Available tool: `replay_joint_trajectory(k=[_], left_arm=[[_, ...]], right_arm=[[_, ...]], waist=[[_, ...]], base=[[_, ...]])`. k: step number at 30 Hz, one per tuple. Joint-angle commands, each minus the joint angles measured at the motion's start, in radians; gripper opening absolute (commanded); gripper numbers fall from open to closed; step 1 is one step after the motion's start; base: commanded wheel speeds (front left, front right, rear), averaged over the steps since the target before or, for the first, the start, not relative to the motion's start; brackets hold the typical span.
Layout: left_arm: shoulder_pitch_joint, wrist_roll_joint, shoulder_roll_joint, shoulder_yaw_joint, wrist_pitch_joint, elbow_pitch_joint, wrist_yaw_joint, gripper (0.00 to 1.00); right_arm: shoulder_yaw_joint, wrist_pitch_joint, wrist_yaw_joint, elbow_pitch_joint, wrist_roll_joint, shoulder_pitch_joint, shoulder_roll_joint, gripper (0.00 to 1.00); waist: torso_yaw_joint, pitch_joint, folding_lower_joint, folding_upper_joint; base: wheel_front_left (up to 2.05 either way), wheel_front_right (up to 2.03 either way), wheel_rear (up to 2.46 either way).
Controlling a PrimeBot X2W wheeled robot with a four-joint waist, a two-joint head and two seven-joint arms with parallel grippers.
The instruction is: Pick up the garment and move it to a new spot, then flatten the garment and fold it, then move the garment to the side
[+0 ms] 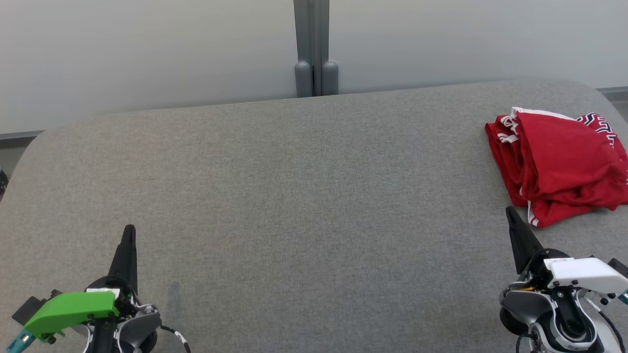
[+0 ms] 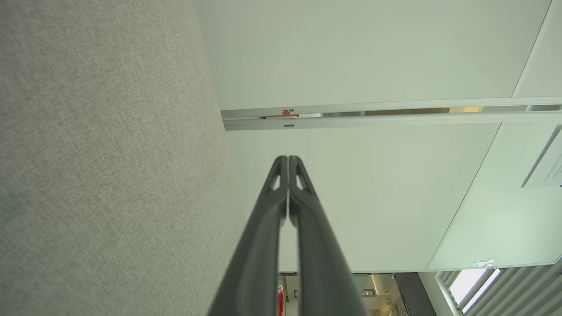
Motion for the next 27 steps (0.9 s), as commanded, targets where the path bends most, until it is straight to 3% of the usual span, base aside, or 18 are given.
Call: replay_joint_trajectory(k=[1, 27], left_arm=[[-0.011, 0.005, 0.001, 0.003, 0.004, 0.001, -0.004, 0.0], [-0.011, 0.006, 0.001, 0.003, 0.004, 0.001, -0.004, 0.0]], right_arm=[[-0.002, 0.004, 0.001, 0.001, -0.003, -0.007, -0.001, 0.0], [-0.004, 0.006, 0.001, 0.002, -0.005, -0.007, 0.001, 0.0]], waist=[[0.0, 0.0, -0.0001, 0.0], [0.0, 0.0, -0.0001, 0.0]], base=[[0.0, 0.0, 0.0], [0.0, 0.0, 0.0]])
